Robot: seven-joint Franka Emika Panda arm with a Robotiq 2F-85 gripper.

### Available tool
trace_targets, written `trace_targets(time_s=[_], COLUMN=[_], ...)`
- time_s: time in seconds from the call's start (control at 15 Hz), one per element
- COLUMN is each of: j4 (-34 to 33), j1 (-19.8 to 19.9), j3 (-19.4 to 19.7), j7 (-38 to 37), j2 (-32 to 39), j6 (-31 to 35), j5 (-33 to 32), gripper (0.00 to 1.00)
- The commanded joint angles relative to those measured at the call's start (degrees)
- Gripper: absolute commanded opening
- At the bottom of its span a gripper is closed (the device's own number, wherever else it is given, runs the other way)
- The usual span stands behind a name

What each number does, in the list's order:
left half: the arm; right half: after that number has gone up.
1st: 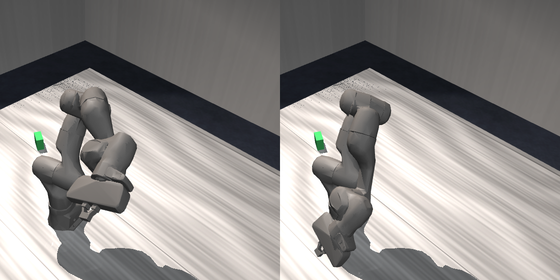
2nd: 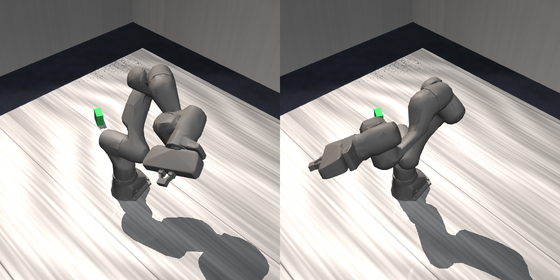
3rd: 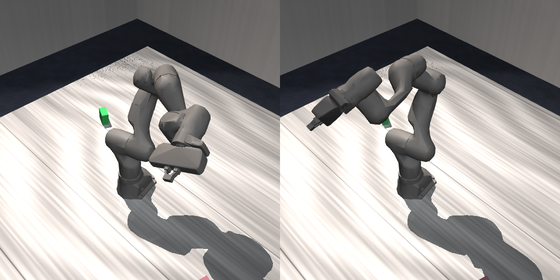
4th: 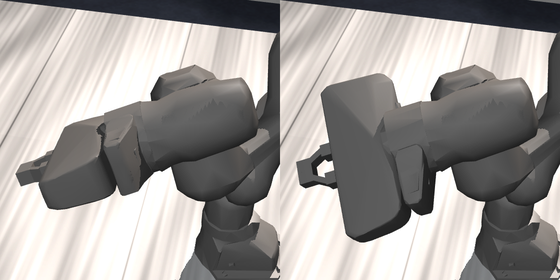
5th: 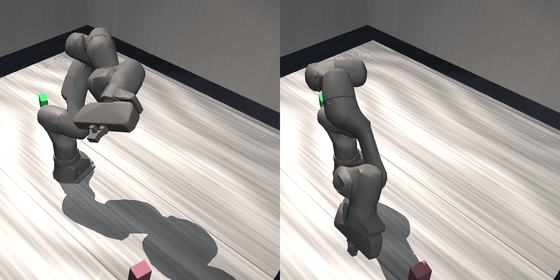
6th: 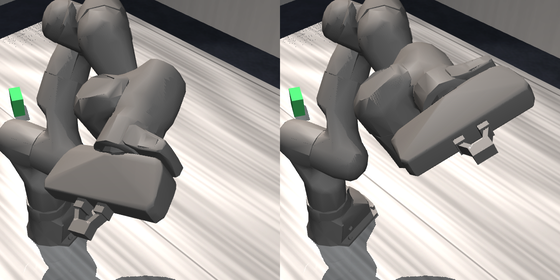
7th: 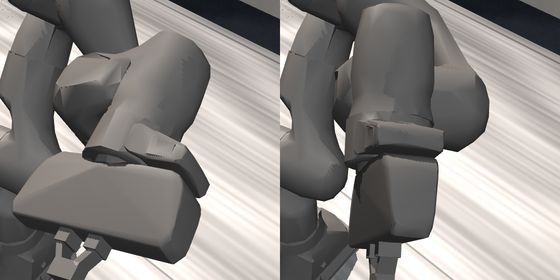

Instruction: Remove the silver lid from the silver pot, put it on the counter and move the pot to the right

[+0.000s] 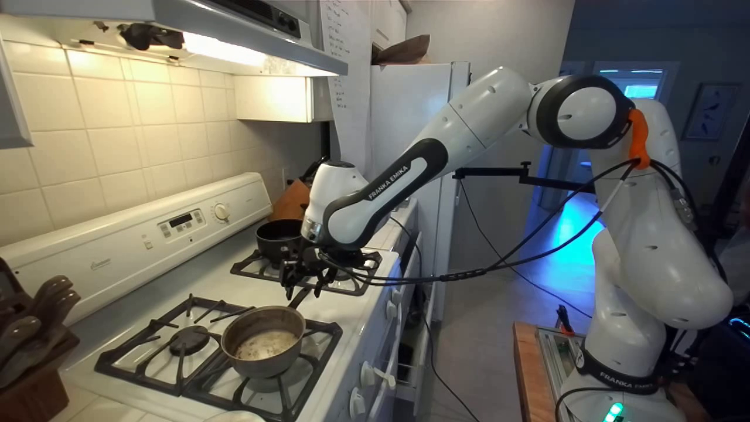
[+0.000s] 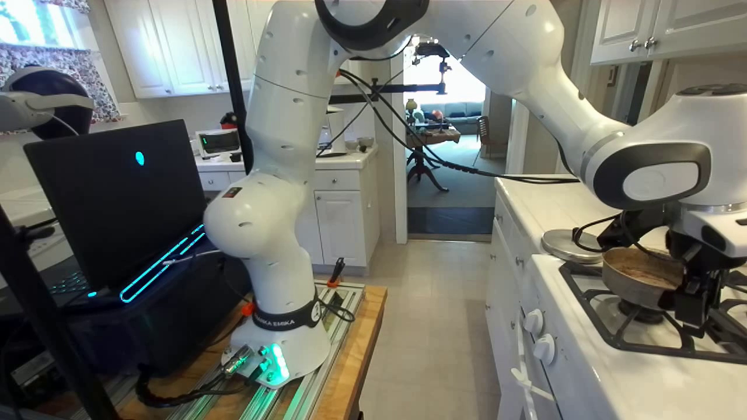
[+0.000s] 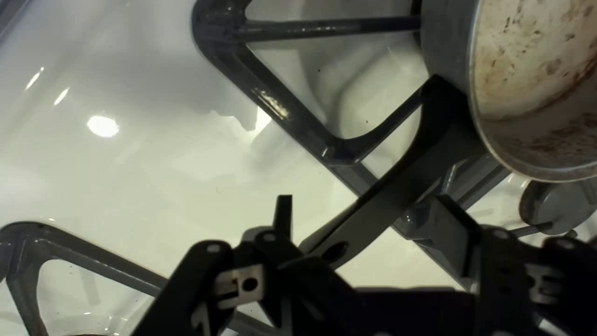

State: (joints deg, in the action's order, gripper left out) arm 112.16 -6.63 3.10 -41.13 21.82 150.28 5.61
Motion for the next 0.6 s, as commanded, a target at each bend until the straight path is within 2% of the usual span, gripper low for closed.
trace_targets(time_s=[0.0,0.07,0.13,0.33,0.47,0.53], j4=[-2.9,-3.2,-3.4,-4.4,-4.9,-5.1], j1=[-1.4,-1.6,-1.7,-1.8,-1.9,-1.9], j3=[1.5,1.6,1.8,2.0,2.1,2.2], j7=[-2.3,-2.3,-2.3,-2.4,-2.5,-2.6], j2=[2.4,2.6,2.8,3.4,3.7,3.9], j6=[-0.3,-0.3,-0.3,-0.4,-0.4,-0.4], j5=[-1.4,-1.4,-1.4,-1.4,-1.4,-1.4], gripper=[0.6,0.47,0.45,0.27,0.27,0.32])
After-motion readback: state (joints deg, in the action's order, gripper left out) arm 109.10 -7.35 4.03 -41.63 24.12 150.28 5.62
